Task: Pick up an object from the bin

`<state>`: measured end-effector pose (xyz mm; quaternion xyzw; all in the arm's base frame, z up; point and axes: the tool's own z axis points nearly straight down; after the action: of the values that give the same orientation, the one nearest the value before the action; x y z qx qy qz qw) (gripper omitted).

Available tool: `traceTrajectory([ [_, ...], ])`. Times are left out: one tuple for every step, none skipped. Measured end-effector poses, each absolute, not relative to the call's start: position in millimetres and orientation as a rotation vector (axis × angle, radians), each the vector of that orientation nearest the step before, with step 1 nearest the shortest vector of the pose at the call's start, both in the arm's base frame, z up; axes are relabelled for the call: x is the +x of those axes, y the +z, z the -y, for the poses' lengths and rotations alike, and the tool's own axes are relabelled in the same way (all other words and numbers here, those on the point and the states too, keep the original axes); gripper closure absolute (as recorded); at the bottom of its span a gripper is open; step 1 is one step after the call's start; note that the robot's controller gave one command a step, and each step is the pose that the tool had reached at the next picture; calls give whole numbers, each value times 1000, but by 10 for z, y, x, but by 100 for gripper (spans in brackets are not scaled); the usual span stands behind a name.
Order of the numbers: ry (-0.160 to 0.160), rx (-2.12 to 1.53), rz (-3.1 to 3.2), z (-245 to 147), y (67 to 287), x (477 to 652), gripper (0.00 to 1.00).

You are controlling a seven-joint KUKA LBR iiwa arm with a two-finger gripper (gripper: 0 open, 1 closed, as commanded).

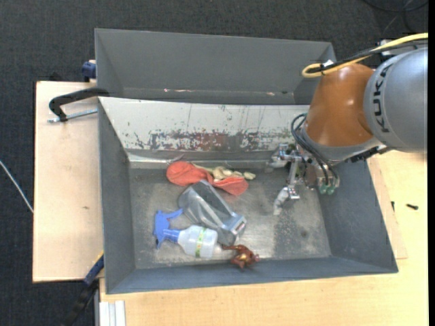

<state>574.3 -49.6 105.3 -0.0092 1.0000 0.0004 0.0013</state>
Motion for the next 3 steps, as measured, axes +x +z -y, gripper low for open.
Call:
traceTrajectory([
  [6,-55,-3135,780,1105,5880,0],
  [-5,-197,-3132,617,1158,5921,0],
  [3,-75,-3137,50,941,5878,0],
])
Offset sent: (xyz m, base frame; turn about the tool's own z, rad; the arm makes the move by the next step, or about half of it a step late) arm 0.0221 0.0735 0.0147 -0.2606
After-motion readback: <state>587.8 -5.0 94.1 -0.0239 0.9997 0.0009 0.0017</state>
